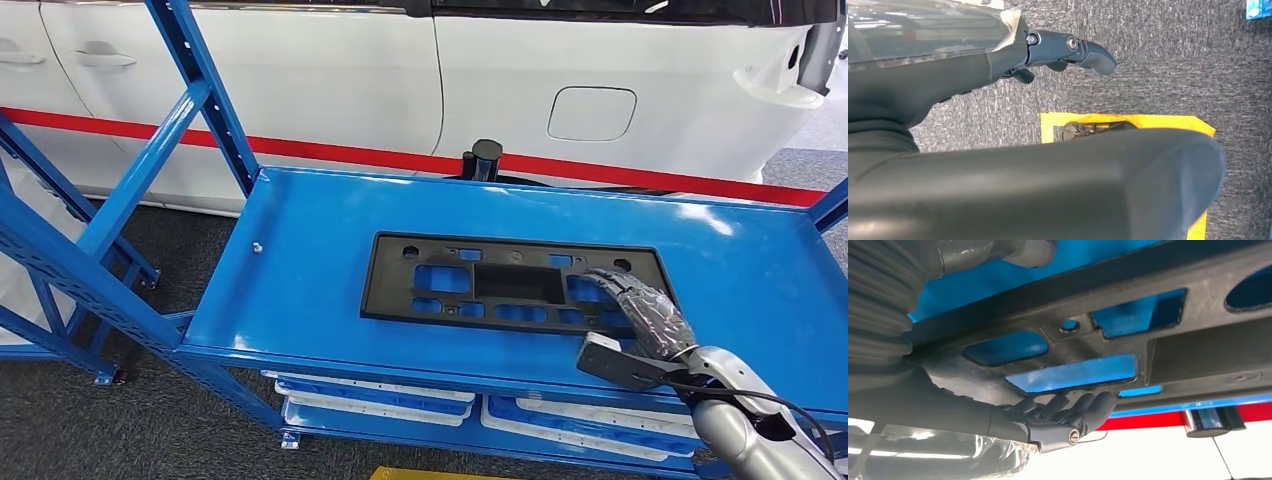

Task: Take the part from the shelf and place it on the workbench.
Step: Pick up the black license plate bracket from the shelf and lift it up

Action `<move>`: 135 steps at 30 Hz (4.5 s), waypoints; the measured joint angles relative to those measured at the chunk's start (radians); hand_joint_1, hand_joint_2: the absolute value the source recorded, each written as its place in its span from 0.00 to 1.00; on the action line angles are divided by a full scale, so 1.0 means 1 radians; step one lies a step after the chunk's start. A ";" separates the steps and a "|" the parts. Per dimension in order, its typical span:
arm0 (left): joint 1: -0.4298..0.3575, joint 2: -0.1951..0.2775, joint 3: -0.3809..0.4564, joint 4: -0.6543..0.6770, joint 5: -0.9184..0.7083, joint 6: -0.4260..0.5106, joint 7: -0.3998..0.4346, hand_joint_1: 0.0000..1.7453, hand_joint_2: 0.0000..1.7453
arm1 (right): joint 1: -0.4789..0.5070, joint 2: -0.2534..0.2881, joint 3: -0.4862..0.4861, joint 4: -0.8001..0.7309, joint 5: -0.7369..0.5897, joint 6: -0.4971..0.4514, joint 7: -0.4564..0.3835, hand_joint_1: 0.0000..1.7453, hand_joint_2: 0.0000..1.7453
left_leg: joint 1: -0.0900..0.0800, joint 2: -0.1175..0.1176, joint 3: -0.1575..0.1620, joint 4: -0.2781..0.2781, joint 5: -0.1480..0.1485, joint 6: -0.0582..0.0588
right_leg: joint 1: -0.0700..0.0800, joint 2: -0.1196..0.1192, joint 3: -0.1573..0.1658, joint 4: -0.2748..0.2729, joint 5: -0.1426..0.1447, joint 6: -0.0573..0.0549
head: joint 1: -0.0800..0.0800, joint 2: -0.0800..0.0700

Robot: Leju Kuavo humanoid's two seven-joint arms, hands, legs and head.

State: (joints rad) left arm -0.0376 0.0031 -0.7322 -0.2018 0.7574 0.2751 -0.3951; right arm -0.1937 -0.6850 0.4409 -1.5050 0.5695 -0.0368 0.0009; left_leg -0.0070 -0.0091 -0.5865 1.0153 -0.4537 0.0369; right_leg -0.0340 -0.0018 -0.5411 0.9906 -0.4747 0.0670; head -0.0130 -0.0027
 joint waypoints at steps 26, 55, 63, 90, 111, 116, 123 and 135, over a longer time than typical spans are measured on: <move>-0.002 -0.016 -0.005 0.001 -0.006 0.080 -0.024 0.00 0.00 | 0.030 0.000 -0.026 -0.007 0.008 -0.034 -0.002 0.36 1.00 | 0.000 0.000 0.001 0.000 0.000 0.000 | 0.000 0.000 0.001 0.000 0.000 0.000 | 0.000 0.000; -0.016 -0.012 -0.049 0.003 -0.045 0.034 -0.025 0.00 1.00 | 0.054 0.023 -0.122 -0.099 0.091 -0.247 -0.051 1.00 1.00 | 0.000 0.000 -0.001 0.000 0.000 0.000 | 0.000 0.000 0.000 0.000 0.000 0.000 | 0.000 0.000; -0.021 -0.010 -0.045 0.003 -0.007 0.049 -0.008 0.00 1.00 | 0.012 0.096 -0.147 -0.127 0.139 -0.242 -0.071 1.00 1.00 | 0.000 0.000 -0.001 0.000 0.000 0.000 | 0.000 0.000 0.000 0.000 0.000 0.000 | 0.000 0.000; -0.028 -0.031 -0.043 -0.001 -0.037 0.106 -0.067 0.00 1.00 | 0.113 0.115 -0.449 -0.386 -0.105 -0.512 -0.224 1.00 1.00 | -0.001 0.000 -0.003 0.000 0.001 0.001 | -0.001 -0.002 -0.002 0.000 0.000 0.000 | 0.000 0.000; -0.028 -0.031 -0.043 -0.002 -0.025 0.092 -0.073 0.00 1.00 | 0.095 0.103 -0.495 -0.438 -0.135 -0.522 -0.241 1.00 1.00 | -0.001 0.000 -0.003 0.000 0.001 0.001 | -0.001 -0.002 -0.002 0.000 0.000 0.000 | 0.000 0.000; -0.029 -0.031 -0.041 -0.002 -0.018 0.105 -0.061 0.00 1.00 | 0.082 0.103 -0.492 -0.438 -0.149 -0.531 -0.256 1.00 1.00 | -0.003 -0.001 -0.003 0.001 0.000 0.001 | -0.002 -0.002 -0.001 0.000 0.001 0.001 | 0.000 0.000; -0.029 -0.030 -0.027 -0.002 0.002 0.097 -0.048 0.00 1.00 | 0.037 0.127 -0.468 -0.437 -0.152 -0.548 -0.266 1.00 1.00 | -0.012 -0.001 -0.004 0.002 -0.002 0.009 | -0.011 -0.002 -0.001 -0.001 0.002 0.007 | 0.000 0.000; -0.023 -0.034 0.008 -0.001 0.041 0.108 -0.049 0.00 1.00 | -0.040 0.189 -0.413 -0.408 -0.140 -0.540 -0.282 1.00 1.00 | -0.013 0.002 -0.020 -0.022 0.038 0.047 | -0.004 -0.001 -0.102 0.266 -0.121 0.008 | 0.004 0.000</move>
State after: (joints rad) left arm -0.0609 -0.0312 -0.7247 -0.2029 0.7983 0.3831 -0.4437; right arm -0.2335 -0.4963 0.0275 -1.9128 0.4297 -0.5772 -0.2813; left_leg -0.0203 -0.0074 -0.6061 0.9935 -0.4153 0.0840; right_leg -0.0384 -0.0024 -0.6428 1.2566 -0.5952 0.0747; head -0.0088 -0.0027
